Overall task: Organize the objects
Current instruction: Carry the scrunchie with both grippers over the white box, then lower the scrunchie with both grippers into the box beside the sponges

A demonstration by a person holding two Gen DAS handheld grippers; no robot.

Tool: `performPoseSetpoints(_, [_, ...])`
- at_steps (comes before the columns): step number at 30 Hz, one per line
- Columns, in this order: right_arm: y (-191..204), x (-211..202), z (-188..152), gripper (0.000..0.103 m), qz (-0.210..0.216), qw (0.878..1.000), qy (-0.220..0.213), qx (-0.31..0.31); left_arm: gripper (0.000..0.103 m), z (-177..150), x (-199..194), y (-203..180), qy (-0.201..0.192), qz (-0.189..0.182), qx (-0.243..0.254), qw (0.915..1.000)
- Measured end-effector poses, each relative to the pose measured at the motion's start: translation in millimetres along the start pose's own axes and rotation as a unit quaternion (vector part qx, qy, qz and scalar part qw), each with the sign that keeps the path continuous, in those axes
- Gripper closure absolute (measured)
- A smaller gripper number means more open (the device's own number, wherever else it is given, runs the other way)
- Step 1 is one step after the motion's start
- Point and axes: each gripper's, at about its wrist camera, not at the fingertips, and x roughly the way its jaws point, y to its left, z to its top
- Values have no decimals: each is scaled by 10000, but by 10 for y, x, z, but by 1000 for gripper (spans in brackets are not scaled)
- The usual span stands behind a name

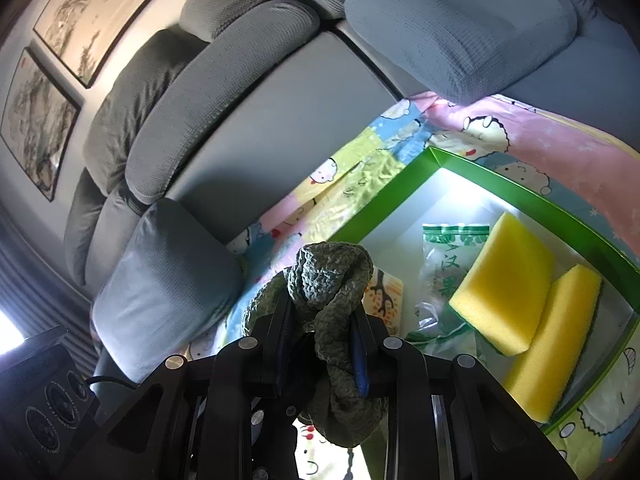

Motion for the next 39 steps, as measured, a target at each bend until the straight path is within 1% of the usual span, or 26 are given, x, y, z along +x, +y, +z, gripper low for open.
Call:
performPoseSetpoints(14, [-87,46,9,74,-270,9994,108,171,89,-44,135,-3,217,-183,-148,9995])
performPoseSetpoints(19, [-111,66,3,74,-398,9989,154,211,89,-58,191,29,333,-301,-241,9987])
performPoseSetpoints(39, [-181,153,-9,74,-872,9954,313,255,89,-142,363,122,732,-743,-678,9922])
